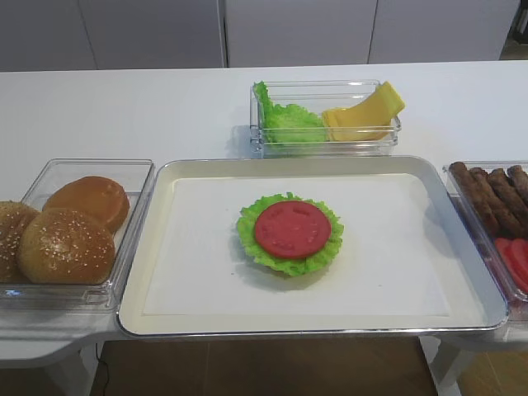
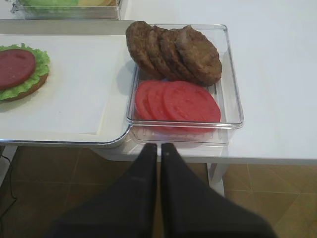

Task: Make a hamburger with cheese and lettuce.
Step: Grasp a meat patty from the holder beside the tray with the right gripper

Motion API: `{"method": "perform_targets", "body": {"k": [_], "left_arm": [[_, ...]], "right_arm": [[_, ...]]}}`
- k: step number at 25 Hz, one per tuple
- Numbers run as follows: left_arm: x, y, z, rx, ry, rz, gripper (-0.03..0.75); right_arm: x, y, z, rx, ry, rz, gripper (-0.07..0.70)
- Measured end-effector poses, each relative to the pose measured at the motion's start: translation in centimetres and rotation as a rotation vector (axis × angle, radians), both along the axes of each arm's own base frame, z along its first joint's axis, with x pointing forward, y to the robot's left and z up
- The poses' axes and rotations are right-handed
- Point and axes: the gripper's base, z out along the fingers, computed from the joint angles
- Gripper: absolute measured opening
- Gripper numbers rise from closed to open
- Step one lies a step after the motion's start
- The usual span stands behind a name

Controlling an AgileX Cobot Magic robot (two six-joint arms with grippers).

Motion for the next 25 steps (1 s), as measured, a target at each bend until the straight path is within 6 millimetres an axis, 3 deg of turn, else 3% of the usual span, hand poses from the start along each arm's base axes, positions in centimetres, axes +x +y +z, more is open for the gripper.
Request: {"method": "perform_targets", "body": {"k": [19,25], "left_arm": [[0.00,0.00,0.00,0.000,0.000,0.000,0.370],[0.00,0.00,0.00,0.000,0.000,0.000,0.370]], "right_arm": [[0.00,-0.03,0.00,0.003,0.001,-0.006,0.014],[0.04,0.00,0.06,0.024,-0.004,-0.014,0.143]]}}
